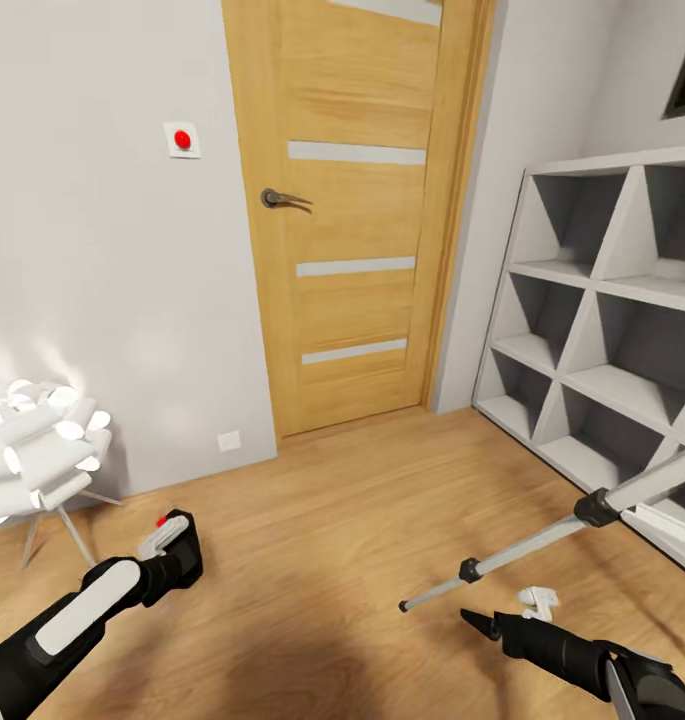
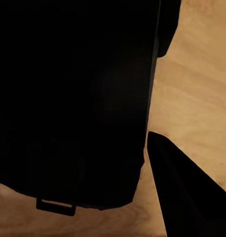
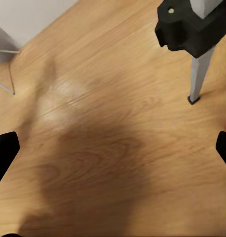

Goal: Attach the digital camera to the camera tripod in the bedroom.

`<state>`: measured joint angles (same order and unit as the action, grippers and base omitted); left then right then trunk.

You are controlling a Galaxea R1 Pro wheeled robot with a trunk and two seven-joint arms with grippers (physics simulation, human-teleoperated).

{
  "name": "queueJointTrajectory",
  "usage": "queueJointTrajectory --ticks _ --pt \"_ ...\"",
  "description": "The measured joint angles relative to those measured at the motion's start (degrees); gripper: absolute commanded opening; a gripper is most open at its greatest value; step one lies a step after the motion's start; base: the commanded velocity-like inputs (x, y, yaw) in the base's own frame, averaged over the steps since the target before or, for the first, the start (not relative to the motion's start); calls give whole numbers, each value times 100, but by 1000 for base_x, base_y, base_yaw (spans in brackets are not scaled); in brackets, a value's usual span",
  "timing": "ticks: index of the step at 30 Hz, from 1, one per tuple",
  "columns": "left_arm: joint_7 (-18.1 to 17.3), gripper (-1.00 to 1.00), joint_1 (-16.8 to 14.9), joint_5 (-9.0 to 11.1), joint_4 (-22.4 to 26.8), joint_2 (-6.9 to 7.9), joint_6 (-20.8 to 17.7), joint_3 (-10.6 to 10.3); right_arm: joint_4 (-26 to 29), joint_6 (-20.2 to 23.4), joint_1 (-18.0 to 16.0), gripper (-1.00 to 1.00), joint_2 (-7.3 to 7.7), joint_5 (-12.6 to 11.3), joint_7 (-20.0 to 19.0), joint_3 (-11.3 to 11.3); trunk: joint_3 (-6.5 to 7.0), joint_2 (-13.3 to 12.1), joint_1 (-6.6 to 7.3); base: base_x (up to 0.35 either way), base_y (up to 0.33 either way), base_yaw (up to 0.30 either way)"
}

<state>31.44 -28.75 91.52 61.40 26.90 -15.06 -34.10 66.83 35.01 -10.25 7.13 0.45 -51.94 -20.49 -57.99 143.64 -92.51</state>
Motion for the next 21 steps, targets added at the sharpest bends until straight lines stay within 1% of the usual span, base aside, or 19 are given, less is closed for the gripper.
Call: queueJointTrajectory --ticks 1,2,3,4,7,8,9,10,14,16,17,19,20,21 --pt "-20 -100 0 3 -53 -10 10 -76 -1 0 0 100 38 -1 -2 -5 22 -1 3 0 0 0" --pt "-78 -100 2 8 -158 -30 27 -224 -3 -3 0 100 114 -2 -3 -26 44 -3 5 0 0 0" --pt "-119 -100 0 -9 -207 -38 36 -293 -4 -2 0 100 146 -3 1 -42 67 -4 8 0 0 0" --pt "-217 -100 1 -2 -279 -45 48 -400 -8 -2 0 100 193 -5 12 -82 89 -5 10 0 0 0" --pt "-424 -100 -1 -7 -356 -52 66 -504 -15 0 0 100 237 -10 21 -154 155 -9 18 0 0 0" --pt "-573 -100 0 -1 -392 -63 72 -548 -18 0 0 100 253 -11 25 -183 178 -11 21 0 0 0" --pt "-899 -100 0 7 -472 -79 81 -617 -23 -3 0 100 274 -13 29 -215 200 -12 23 0 0 0" --pt "-975 -100 -1 -12 -574 -82 78 -629 -34 -1 0 100 278 -14 25 -223 222 -13 26 0 0 0" --pt "-1045 -100 -1 -8 -840 -88 79 -637 -114 -4 0 100 280 -11 34 -228 311 -19 36 0 0 0" --pt "-1138 -100 0 -5 -1086 -99 79 -638 -237 -7 1 100 276 -6 130 -232 355 -22 41 0 0 0" --pt "-1295 -100 0 -7 -1277 -106 77 -637 -346 -13 1 100 275 0 291 -233 377 -23 44 0 0 0" --pt "-1446 -100 -1 -5 -1406 -112 78 -637 -416 -14 0 100 274 2 415 -231 421 -25 49 0 0 0" --pt "-1611 -100 -1 -8 -1515 -119 75 -637 -469 -15 1 100 271 10 516 -224 444 -27 52 0 0 0" --pt "-1700 -100 -1 -8 -1566 -126 74 -637 -490 -17 0 100 269 14 559 -219 466 -28 54 0 0 0"
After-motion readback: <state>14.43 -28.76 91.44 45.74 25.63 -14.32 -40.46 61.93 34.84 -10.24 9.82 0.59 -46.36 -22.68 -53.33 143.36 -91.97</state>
